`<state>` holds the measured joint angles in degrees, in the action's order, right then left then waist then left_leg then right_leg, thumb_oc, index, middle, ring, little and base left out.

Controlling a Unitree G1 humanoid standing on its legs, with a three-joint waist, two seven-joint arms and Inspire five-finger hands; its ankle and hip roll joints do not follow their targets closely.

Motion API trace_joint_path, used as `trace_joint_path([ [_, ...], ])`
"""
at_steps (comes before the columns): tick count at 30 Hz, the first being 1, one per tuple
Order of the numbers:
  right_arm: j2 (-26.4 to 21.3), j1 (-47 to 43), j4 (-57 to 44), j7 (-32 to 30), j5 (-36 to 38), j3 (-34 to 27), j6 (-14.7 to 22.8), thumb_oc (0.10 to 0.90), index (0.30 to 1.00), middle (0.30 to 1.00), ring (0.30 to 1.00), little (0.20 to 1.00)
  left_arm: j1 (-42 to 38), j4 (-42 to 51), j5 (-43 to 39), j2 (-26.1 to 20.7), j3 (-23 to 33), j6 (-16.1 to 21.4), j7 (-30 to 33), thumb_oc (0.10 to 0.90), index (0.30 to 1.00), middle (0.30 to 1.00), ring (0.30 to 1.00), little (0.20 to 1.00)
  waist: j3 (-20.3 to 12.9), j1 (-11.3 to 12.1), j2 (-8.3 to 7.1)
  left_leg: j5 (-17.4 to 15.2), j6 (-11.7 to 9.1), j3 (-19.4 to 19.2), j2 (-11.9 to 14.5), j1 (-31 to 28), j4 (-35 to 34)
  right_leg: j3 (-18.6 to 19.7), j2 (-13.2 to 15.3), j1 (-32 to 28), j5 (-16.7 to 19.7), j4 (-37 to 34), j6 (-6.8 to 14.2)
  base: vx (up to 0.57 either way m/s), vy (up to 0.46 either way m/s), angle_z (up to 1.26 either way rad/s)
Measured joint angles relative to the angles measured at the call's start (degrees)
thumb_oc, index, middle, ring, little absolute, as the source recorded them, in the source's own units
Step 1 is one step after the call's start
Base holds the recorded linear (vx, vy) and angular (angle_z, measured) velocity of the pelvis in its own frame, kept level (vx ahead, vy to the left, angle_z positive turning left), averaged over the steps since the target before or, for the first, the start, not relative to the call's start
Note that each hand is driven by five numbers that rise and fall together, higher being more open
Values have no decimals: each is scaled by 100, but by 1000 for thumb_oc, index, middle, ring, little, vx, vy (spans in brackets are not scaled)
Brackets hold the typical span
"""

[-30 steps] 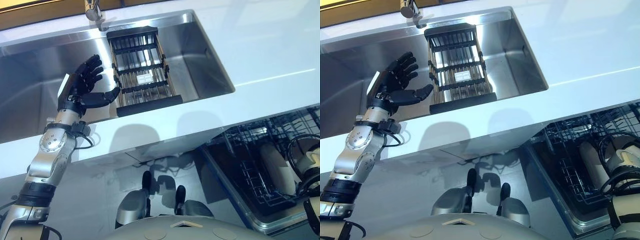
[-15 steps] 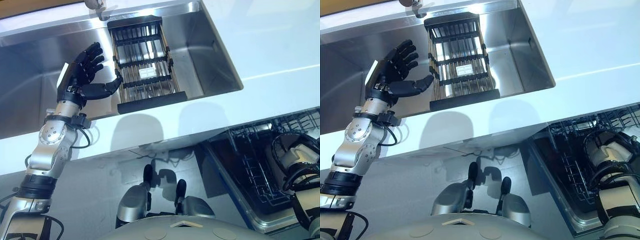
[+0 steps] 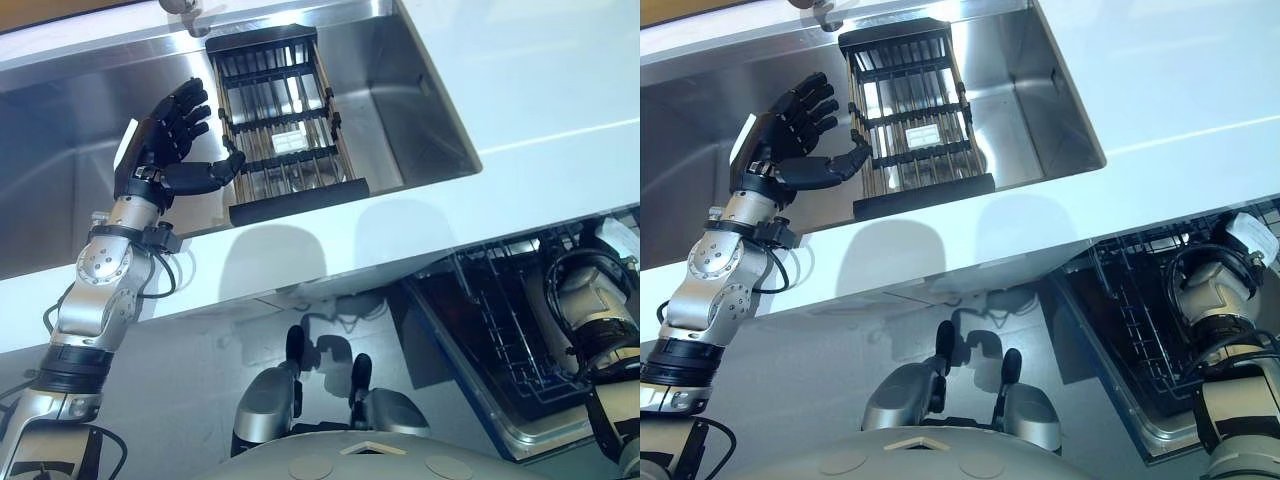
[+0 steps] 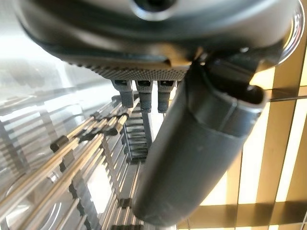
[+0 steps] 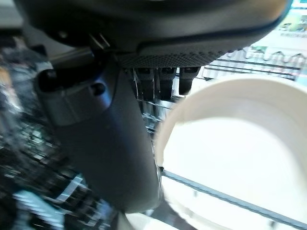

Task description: Pick up plates and place into dishwasher.

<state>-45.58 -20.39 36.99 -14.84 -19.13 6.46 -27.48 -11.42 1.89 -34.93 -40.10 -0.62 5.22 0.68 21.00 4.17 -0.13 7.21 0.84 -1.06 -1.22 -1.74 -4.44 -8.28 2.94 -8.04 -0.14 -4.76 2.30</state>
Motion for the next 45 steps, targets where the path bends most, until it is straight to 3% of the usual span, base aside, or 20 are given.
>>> trace_joint_path([
  [5,2,550,-397,-15,0,-624,44,800,900,900,900,900,150,15,10,12,54,2,1,800,900,900,900,900,2,-36,-7,-39,20,-105,-4,-107,-13,119,17,-41,2,30,-1,20,57,-12],
  [9,2,903,-720,-30,0,-1089,96,800,900,900,900,900,275,15,15,44,109,2,-4,800,900,900,900,900,-1,-207,-11,-49,31,-181,3,-183,-16,186,23,-50,2,84,1,2,62,-12],
  [22,296,1604,-2530,-207,-5,-1735,107,800,900,900,900,900,464,71,23,360,292,5,11,800,900,900,900,900,-45,-595,-26,-74,52,-367,20,-308,-31,393,25,-28,4,180,5,-32,66,-8],
  [24,456,1655,-2772,-511,424,-1872,269,800,900,900,900,900,474,71,31,454,292,6,17,800,900,900,900,900,-90,-625,-30,-80,55,-415,22,-355,-59,456,22,-30,4,183,6,-50,73,-15],
  [25,618,1684,-2941,-722,875,-2003,414,278,453,453,453,378,486,70,41,537,291,6,18,800,900,900,900,900,-166,-670,-40,-94,58,-433,20,-357,-60,469,25,-27,3,180,7,-74,63,-7],
  [26,669,1699,-2997,-788,1020,-2024,463,100,300,300,300,200,488,70,44,573,291,7,18,800,900,900,900,900,-196,-700,-48,-98,58,-442,19,-357,-58,471,26,-26,3,180,8,-74,71,-6],
  [30,1326,1907,-3236,-1215,2120,-2278,1220,100,300,300,300,200,669,68,136,708,294,118,14,800,900,900,900,900,-443,-779,-139,-140,43,-594,22,-364,-60,590,16,30,1,176,11,-43,84,-15],
  [34,1760,2170,-3307,-1355,2751,-2414,1945,100,300,300,300,200,798,63,139,820,297,266,27,800,900,900,900,900,-533,-893,-134,-165,55,-693,27,-368,-64,645,32,62,18,171,37,-5,84,-13],
  [42,2498,2317,-3310,-1395,4070,-2337,3453,100,300,300,300,200,941,-121,279,1185,309,370,154,800,900,900,900,900,-704,-1113,11,-251,49,-871,14,-433,-68,817,63,80,52,179,89,-11,67,-12],
  [45,2506,2321,-3311,-1878,4075,-2337,3937,100,300,300,300,200,949,-125,292,1241,295,378,192,800,900,900,900,900,-747,-1110,78,-249,52,-873,18,-435,-67,817,60,78,52,177,88,9,47,-1],
])
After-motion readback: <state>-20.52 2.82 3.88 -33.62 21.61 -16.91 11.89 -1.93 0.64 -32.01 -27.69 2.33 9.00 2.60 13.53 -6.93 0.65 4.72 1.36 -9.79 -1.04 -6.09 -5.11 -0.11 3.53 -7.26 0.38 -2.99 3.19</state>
